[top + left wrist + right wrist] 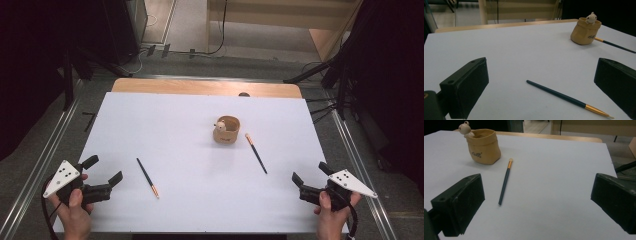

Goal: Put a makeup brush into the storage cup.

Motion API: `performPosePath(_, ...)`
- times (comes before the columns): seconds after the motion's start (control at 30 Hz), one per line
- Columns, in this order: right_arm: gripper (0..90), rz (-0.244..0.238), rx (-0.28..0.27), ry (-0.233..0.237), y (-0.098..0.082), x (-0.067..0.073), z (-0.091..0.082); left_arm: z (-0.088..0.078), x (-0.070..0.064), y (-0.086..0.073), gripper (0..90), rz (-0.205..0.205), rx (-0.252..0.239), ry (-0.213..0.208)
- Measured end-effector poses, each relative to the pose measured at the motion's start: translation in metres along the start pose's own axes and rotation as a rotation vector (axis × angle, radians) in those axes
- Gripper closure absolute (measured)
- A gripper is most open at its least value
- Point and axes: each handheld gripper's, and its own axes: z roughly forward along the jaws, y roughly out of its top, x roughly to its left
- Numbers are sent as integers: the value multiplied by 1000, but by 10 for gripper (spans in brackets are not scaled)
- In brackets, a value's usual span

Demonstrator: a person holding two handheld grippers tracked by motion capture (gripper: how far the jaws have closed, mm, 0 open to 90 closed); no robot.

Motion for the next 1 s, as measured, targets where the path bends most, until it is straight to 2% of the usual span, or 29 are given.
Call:
performPosePath(0.2,0,-2,-3,1,3,2,-2,2,-2,1,3,6,3,-9)
performPosePath(0.33,0,-20,2,-5,7,5,-3,2,-4,1,3,4,0,-14)
performPosePath(0.47,0,-13,5,1,14,8,0,1,-4,1,3,2,0,-15)
performPosePath(0.6,1,-18,14,7,23,11,5,0,-3,1,3,4,0,-12)
performPosePath(0.87,2,-65,73,25,45,24,23,2,-2,1,3,2,1,-16)
performPosePath(1.0,9,-72,97,33,56,27,30,2,-3,1,3,4,4,-17)
